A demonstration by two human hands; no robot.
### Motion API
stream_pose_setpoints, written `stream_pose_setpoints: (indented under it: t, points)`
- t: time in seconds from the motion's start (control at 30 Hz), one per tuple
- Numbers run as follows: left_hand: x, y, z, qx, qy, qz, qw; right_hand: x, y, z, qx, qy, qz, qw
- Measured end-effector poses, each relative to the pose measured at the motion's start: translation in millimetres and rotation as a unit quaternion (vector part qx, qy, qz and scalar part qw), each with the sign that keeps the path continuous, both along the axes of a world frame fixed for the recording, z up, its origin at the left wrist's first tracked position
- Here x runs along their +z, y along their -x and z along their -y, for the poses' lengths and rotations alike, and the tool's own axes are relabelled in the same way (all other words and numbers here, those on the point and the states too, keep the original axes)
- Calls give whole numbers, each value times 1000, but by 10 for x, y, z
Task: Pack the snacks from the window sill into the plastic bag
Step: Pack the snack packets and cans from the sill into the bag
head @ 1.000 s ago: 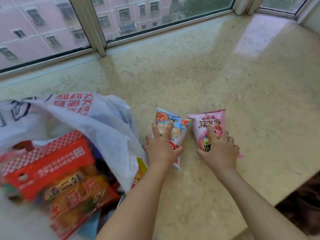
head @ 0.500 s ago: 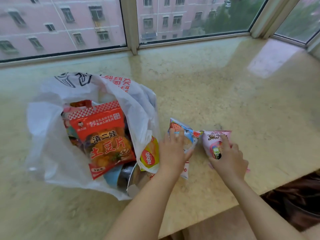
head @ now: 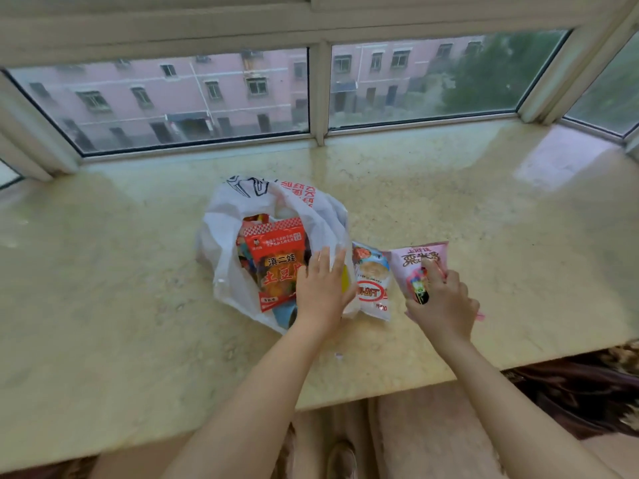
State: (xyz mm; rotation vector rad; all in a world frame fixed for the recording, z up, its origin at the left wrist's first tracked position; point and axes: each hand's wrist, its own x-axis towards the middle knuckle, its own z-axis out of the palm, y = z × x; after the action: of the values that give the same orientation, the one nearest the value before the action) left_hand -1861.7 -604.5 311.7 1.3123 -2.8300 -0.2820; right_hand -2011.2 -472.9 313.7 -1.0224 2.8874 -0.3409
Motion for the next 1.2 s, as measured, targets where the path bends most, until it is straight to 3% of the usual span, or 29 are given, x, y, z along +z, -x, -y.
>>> stream_pose_setpoints:
  t: [0.23,0.6,0.67,0.77,0.83,0.87,0.93,1.0,1.07,1.2]
  points:
    - [372,-364,160,44,-4,11,999,289,-642,321,107,60,8,992]
    - [361,-1098,1128,45,37,90,994,294,-1464,1265,185,25,62,980]
    - [354,-1265,1247,75,31,78,994,237,-1573,1435,202,13,72,977]
    - [329,-1496,1366,211,-53,-4,976,177,-1673,1652,217,-9,76,973]
    - [333,-1586,1475,304,-156,-61,938,174,-1715,1757,228,-27,72,971]
    - [334,-1614,1538,345,-231,-120,902,172,-1729,1804,233,-33,70,969]
    - [350,-1663,1641,382,-375,-288,794,147,-1733,1884,241,-38,67,967]
    - [441,-1679,1699,372,-474,-392,695,127,-1727,1956,249,-38,59,966]
    - [542,-1692,1726,332,-534,-431,647,129,-1725,2015,261,-25,54,964]
    - [754,-1689,1771,280,-579,-477,598,196,-1740,2127,283,10,51,958]
